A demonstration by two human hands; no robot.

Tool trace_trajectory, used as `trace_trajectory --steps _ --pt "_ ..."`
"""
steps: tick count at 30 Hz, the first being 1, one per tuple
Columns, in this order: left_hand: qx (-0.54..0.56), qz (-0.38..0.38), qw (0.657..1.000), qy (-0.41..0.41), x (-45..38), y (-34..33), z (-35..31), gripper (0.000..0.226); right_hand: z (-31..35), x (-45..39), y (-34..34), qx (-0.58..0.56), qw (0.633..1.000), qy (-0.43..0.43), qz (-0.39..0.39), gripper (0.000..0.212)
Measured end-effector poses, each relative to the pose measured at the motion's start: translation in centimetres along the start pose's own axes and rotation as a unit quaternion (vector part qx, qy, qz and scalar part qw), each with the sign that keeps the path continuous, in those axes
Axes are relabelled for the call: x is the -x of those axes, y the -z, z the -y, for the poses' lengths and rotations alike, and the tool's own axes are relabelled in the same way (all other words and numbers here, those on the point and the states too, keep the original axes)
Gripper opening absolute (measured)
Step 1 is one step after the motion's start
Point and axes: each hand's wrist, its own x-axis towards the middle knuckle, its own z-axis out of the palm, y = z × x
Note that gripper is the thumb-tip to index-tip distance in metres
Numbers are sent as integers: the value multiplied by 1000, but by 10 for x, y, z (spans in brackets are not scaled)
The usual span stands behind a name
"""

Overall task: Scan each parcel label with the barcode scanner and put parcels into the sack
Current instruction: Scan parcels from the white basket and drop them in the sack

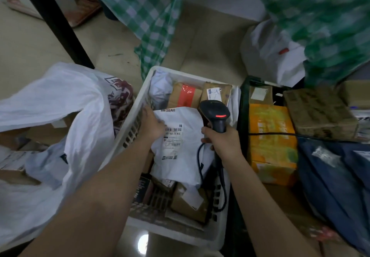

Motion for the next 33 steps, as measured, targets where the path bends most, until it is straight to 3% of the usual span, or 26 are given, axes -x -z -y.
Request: trace_trajectory --steps 2,5,6,9,12,16,19,23,27,31,33 --pt "-30 -24 999 11 -3 1 -1 90 -5 -5 -1 -3 1000 -8 5 16" --pt "-83 -27 996 -30 5 10 -7 32 -10 -10 -2 -9 1000 -19 5 14" --pt "-92 -25 993 -62 14 15 -14 26 -11 -10 -1 -10 1000 -18 -2 14" --pt "-78 -10 986 -151 46 40 -49 25 -10 -9 2 -10 998 12 -58 15" --pt "-112 34 975 -187 75 71 -90 24 5 -5 4 -36 993 39 -104 22" --pt "-103 67 969 -214 112 121 -134 24 43 15 4 -105 991 46 -66 42" --pt "-83 55 969 -226 146 153 -156 26 66 36 2 -145 987 49 -40 42" --pt "35 0 974 -224 177 187 -160 7 89 73 -6 -136 987 85 -30 43" --pt "223 -55 958 -171 206 212 -148 35 109 107 -10 -154 983 80 -58 32" --pt "284 9 955 -82 233 227 -115 61 120 137 -11 -174 980 74 -60 25" --pt "249 30 965 -77 250 228 -102 38 124 154 -12 -186 978 76 -49 21"
